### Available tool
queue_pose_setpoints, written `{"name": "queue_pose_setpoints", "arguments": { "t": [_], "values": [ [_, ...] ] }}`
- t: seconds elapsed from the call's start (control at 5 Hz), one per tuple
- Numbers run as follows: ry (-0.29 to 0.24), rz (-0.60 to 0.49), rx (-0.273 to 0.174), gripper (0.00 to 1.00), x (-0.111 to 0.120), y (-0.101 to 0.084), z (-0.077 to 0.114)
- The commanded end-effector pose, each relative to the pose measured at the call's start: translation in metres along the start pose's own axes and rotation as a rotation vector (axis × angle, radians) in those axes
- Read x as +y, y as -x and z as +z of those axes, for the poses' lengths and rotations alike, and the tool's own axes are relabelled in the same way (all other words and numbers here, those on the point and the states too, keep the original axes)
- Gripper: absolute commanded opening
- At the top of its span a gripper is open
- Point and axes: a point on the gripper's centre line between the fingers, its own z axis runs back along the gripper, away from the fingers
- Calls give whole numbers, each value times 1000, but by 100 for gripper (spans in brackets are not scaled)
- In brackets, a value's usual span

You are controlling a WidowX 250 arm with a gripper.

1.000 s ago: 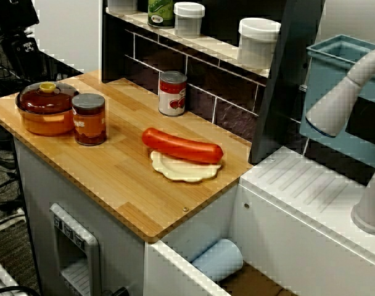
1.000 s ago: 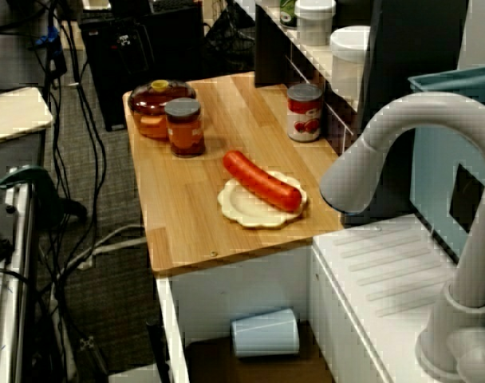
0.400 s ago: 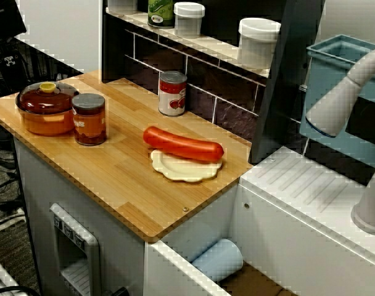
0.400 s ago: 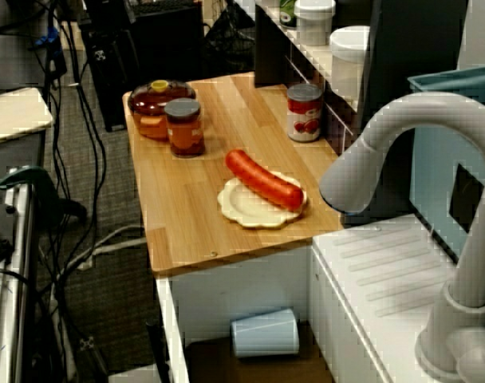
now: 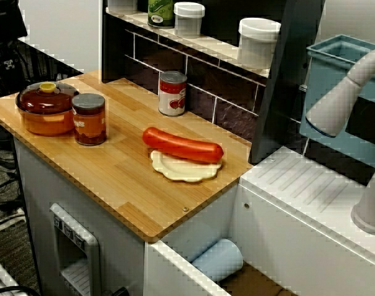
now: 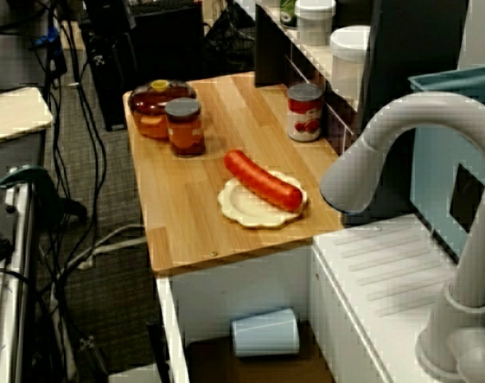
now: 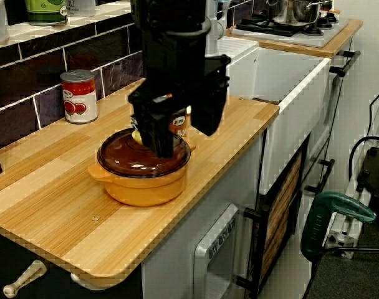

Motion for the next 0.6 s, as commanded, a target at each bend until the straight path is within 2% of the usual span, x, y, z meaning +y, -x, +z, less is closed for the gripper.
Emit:
{"name": "queue_pose_setpoints", "arguments": {
  "t": [0.0, 0.4],
  "values": [
    [-42, -21, 13, 100, 7, 13, 2],
    [-35, -23, 43, 100, 3, 18, -9]
  ]
}}
